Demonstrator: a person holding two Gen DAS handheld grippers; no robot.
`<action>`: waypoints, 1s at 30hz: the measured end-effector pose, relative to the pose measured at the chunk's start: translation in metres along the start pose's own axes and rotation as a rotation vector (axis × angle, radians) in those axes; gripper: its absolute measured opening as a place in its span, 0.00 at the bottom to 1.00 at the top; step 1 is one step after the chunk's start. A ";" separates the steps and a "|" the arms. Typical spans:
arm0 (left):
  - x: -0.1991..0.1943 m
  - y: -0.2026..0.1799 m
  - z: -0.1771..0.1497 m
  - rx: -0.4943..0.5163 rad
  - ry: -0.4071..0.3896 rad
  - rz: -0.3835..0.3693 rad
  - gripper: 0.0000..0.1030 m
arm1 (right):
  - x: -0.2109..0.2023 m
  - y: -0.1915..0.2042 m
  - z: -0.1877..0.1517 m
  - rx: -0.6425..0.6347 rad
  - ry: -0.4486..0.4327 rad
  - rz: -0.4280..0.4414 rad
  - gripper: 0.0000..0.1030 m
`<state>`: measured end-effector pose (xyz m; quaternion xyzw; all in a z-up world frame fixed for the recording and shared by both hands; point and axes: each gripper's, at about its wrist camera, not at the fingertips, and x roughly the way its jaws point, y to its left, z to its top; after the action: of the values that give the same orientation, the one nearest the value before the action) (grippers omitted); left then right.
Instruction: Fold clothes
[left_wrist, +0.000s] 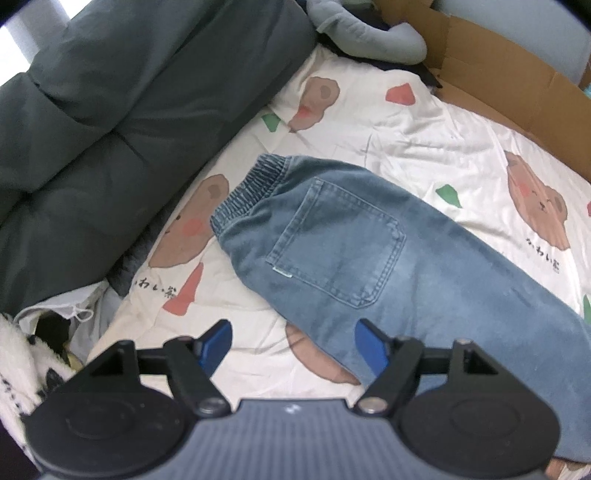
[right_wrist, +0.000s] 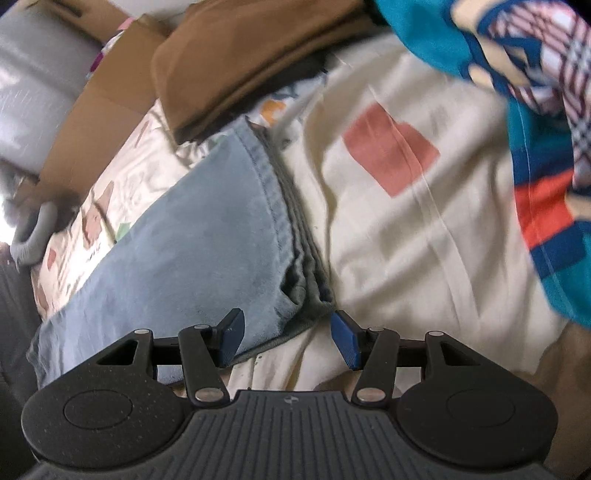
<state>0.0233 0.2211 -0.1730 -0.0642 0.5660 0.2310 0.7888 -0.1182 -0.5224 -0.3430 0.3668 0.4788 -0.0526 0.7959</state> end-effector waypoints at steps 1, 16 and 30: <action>0.001 0.000 0.000 -0.007 0.004 0.001 0.74 | 0.003 -0.003 -0.001 0.021 0.001 0.004 0.57; 0.011 -0.012 0.000 0.009 0.036 0.026 0.74 | 0.003 0.004 0.004 0.035 -0.040 0.097 0.57; 0.010 -0.013 0.001 0.028 0.032 0.043 0.74 | 0.038 0.003 0.011 0.069 0.014 0.051 0.26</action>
<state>0.0327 0.2133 -0.1840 -0.0446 0.5832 0.2387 0.7752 -0.0883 -0.5175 -0.3688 0.4063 0.4728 -0.0461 0.7806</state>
